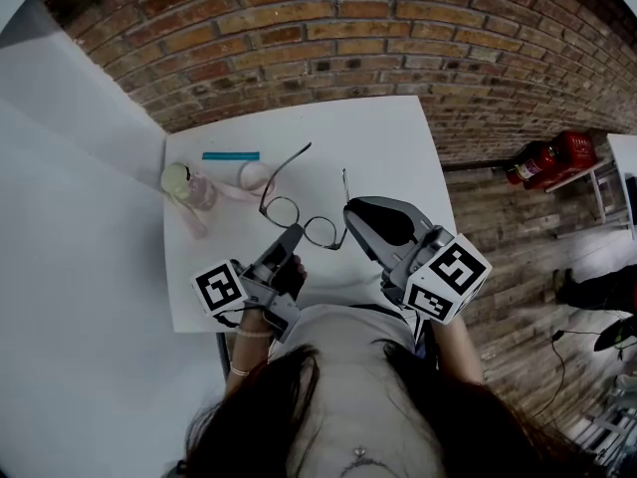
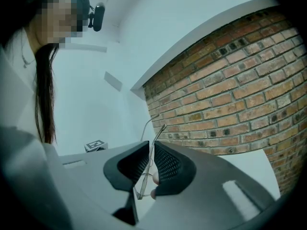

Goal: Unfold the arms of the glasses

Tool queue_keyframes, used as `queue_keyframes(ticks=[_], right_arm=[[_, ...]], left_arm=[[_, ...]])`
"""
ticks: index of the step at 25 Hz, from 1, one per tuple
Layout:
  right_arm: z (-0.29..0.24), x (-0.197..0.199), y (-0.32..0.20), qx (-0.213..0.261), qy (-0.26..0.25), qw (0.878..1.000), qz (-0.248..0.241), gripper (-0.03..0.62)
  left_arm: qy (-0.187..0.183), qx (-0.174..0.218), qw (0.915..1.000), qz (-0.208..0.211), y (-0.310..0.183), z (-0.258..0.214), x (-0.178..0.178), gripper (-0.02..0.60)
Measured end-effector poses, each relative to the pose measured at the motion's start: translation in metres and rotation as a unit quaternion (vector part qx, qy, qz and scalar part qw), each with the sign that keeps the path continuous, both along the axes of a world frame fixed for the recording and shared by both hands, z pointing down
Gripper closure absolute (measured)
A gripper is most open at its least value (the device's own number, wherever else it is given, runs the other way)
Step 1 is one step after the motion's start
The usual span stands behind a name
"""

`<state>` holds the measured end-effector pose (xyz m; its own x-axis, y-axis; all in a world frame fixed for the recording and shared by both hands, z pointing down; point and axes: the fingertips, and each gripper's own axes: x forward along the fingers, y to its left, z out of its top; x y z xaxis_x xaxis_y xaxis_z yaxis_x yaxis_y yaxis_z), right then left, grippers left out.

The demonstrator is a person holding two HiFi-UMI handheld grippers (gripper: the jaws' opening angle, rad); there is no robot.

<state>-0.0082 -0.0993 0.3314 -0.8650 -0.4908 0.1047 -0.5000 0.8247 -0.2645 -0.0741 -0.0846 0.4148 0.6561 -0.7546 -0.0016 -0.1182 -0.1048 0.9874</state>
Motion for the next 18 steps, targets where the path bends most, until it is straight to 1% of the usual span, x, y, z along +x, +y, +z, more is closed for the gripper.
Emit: queue_keyframes(ticks=[18], right_arm=[[-0.001, 0.005, -0.003, 0.0, -0.007, 1.0, 0.009, 0.551]], left_arm=[[0.024, -0.009, 0.9994, -0.024, -0.002, 0.001, -0.011, 0.557]])
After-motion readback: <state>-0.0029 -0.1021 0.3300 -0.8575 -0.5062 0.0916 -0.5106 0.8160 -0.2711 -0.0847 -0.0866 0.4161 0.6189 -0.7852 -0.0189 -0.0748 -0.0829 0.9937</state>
